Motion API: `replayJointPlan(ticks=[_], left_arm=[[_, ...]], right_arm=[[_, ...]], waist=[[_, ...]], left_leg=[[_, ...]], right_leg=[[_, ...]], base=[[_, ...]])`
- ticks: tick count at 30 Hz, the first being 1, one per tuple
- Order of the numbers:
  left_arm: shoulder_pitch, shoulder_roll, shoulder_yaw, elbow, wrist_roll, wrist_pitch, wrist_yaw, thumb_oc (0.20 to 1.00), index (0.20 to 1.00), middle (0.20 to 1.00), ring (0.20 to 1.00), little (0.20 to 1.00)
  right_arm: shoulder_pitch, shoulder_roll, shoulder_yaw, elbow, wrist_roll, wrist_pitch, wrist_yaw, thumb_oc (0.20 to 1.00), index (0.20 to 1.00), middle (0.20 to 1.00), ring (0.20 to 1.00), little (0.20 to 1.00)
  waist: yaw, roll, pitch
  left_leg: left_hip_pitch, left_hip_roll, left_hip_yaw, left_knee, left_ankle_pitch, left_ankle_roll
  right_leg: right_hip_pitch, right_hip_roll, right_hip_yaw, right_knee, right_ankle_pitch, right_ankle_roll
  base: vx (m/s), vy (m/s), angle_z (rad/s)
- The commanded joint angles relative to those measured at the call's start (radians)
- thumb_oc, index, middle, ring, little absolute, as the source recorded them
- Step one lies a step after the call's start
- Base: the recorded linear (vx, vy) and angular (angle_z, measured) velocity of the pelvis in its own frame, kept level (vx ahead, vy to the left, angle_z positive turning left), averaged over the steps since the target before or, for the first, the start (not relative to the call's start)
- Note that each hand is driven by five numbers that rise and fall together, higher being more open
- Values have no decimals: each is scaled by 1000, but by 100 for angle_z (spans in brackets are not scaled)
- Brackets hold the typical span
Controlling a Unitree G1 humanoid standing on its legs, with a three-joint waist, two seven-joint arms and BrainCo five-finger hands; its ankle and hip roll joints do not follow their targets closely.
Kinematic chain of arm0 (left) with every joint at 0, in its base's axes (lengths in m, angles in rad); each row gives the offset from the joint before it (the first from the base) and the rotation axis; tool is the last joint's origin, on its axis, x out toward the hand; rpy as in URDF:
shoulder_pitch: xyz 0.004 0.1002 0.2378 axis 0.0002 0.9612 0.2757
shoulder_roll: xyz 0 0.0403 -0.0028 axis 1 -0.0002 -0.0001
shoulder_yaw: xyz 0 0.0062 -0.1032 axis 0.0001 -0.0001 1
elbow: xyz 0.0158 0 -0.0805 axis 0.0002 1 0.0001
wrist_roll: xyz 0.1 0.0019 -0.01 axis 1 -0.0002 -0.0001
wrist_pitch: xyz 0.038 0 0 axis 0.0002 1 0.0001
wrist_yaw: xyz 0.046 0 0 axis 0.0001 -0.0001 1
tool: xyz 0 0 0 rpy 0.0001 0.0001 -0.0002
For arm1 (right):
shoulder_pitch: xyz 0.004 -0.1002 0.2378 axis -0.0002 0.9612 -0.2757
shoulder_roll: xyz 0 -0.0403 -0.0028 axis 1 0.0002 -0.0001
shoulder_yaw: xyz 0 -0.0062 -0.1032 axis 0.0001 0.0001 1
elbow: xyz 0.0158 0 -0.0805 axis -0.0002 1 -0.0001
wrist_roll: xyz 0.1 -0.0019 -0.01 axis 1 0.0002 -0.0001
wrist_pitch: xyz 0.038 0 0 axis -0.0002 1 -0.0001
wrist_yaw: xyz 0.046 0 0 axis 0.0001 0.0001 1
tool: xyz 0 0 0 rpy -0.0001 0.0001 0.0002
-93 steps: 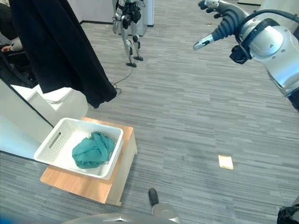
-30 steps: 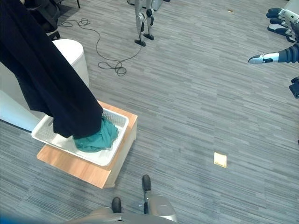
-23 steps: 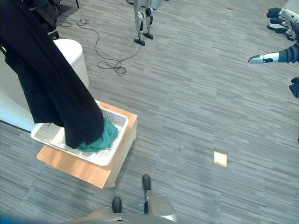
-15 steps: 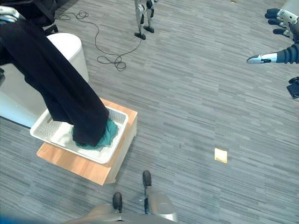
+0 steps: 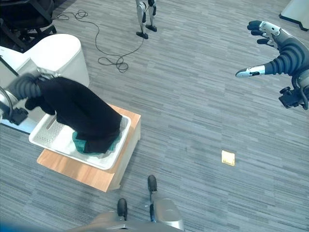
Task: Pick up bed clothes into laundry basket.
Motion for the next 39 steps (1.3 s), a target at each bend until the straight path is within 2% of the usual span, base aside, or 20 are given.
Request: replayJointPlan(ticks=[1, 4, 5, 9, 11, 16, 17, 18, 26, 31, 32, 39], left_arm=[[77, 68, 138, -9, 60, -19, -36, 200, 200, 200, 200, 200], [129, 66, 164, -15, 112, -14, -54, 200, 200, 200, 200, 200], [146, 61, 158, 11, 178, -14, -64, 200, 200, 200, 200, 200], [145, 70, 146, 31, 225, -12, -79, 200, 200, 200, 200, 200], [128, 82, 108, 75, 355, -10, -102, 200, 200, 200, 200, 200], [57, 34, 34, 182, 423, 0, -64, 200, 200, 200, 200, 200], [39, 29, 15, 205, 421, 5, -71, 307, 307, 307, 307, 307], [29, 31, 6, 209, 414, 8, -91, 1000, 1000, 1000, 1000, 1000], [-64, 54, -17, 185, 428, 11, -69, 1000, 1000, 1000, 1000, 1000], [-102, 120, 51, 96, 359, 0, -39, 1000, 1000, 1000, 1000, 1000], [-117, 139, 85, 78, 336, -8, 0, 1000, 1000, 1000, 1000, 1000], [-105, 199, 196, 57, 286, -23, 77, 1000, 1000, 1000, 1000, 1000]], right_arm=[[-7, 17, -109, -15, 11, -46, -5, 1000, 1000, 1000, 1000, 1000], [-8, 23, -104, -23, 9, -47, 1, 1000, 1000, 1000, 1000, 1000], [-17, 23, -92, -24, 6, -48, 3, 1000, 1000, 1000, 1000, 1000], [-33, 16, -78, -24, 7, -47, 6, 1000, 1000, 1000, 1000, 1000], [-57, 15, -50, -27, 5, -50, 15, 1000, 1000, 1000, 1000, 1000], [-71, 10, -16, -29, 5, -50, 19, 1000, 1000, 1000, 1000, 1000], [-76, 9, -11, -29, 10, -49, 19, 1000, 1000, 1000, 1000, 1000], [-80, 6, -9, -31, 18, -47, 21, 1000, 1000, 1000, 1000, 1000], [-71, 9, -16, -34, 13, -42, 32, 1000, 1000, 1000, 1000, 1000], [-34, 20, -52, -33, 10, -30, 37, 1000, 1000, 1000, 1000, 1000], [-28, 23, -58, -26, 4, -24, 35, 1000, 1000, 1000, 1000, 1000], [-16, 29, -95, -8, 6, -11, 28, 1000, 1000, 1000, 1000, 1000]], waist=[[2, 21, -9], [0, 22, -12], [-3, 21, -13], [-5, 20, -14], [-10, 21, -15], [-18, 21, -19], [-19, 21, -20], [-21, 22, -23], [-26, 27, -40], [-21, 34, -52], [-16, 37, -57], [-6, 44, -67]], left_leg=[[-81, 30, -2, -13, 87, -13], [-80, 30, 0, -15, 86, -12], [-80, 30, 0, -15, 85, -12], [-82, 30, 0, -15, 85, -12], [-80, 31, 5, -16, 84, -12], [-82, 32, 9, -17, 85, -12], [-83, 33, 9, -17, 85, -12], [-83, 32, 10, -17, 84, -11], [-82, 32, 17, -18, 80, -11], [-80, 32, 14, -19, 79, -11], [-79, 32, 11, -20, 79, -12], [-74, 31, 3, -20, 78, -12]], right_leg=[[48, -41, -19, 16, -115, 94], [48, -40, -18, 16, -115, 94], [47, -40, -18, 16, -114, 94], [45, -40, -18, 15, -113, 94], [43, -39, -16, 14, -112, 96], [38, -39, -16, 14, -110, 97], [37, -39, -16, 14, -110, 97], [37, -38, -14, 13, -109, 97], [34, -37, -9, 12, -109, 98], [37, -39, -10, 12, -111, 98], [40, -38, -12, 12, -113, 97], [47, -38, -20, 12, -116, 98]], base=[[3, 3, -4], [-1, 2, -4], [-9, 1, -3], [0, 0, 0], [0, 0, 0], [0, 0, 0], [0, 0, 0], [0, 0, 0], [0, 0, 0], [0, 0, 0], [0, 0, 0], [1, 0, 0]])
